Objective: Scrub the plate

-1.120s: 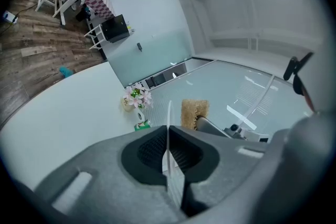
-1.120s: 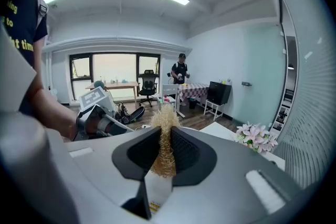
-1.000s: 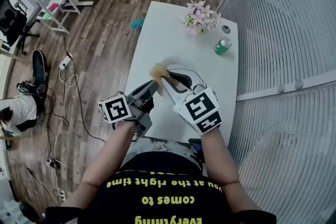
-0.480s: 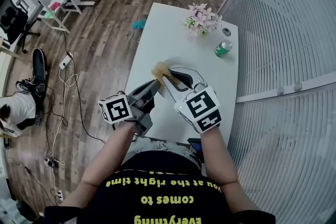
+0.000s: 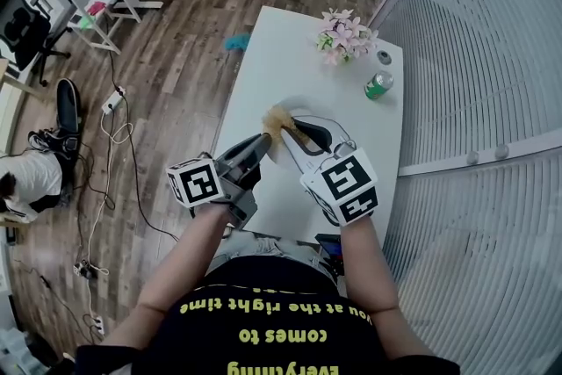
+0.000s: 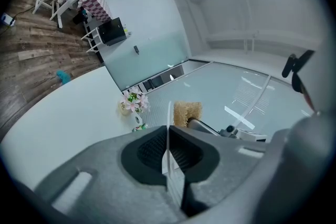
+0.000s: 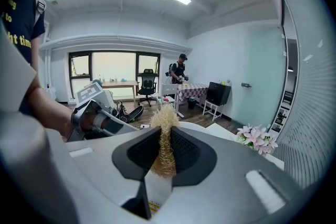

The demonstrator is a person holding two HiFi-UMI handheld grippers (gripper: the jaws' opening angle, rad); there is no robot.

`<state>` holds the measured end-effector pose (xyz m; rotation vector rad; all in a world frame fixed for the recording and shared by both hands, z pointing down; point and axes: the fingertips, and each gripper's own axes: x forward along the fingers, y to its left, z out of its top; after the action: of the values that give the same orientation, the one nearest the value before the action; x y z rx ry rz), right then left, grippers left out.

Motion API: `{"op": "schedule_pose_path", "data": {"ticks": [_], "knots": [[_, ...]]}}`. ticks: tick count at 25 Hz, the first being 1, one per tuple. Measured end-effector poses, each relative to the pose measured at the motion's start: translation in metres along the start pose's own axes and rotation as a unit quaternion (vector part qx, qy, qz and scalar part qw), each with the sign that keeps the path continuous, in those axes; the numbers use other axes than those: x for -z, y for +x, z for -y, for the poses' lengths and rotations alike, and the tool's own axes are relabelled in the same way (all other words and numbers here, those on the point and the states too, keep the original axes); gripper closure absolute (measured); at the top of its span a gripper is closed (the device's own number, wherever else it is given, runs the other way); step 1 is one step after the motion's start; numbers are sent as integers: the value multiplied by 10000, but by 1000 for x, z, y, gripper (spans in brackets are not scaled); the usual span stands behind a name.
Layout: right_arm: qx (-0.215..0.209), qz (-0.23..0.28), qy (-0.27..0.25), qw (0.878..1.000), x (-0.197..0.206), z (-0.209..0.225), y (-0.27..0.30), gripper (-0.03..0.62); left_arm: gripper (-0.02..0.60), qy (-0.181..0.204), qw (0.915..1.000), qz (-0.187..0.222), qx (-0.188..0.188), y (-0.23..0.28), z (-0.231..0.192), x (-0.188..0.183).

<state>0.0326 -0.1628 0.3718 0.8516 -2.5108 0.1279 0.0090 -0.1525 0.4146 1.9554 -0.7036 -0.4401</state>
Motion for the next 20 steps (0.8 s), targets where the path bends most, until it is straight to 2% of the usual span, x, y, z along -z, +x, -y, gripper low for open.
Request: {"op": "schedule_pose_path", "data": {"ticks": [20], "knots": [[-54,174,32,9998,-7,-5,1,534,568,15,10000,52,27,-6,0,-3]]}}
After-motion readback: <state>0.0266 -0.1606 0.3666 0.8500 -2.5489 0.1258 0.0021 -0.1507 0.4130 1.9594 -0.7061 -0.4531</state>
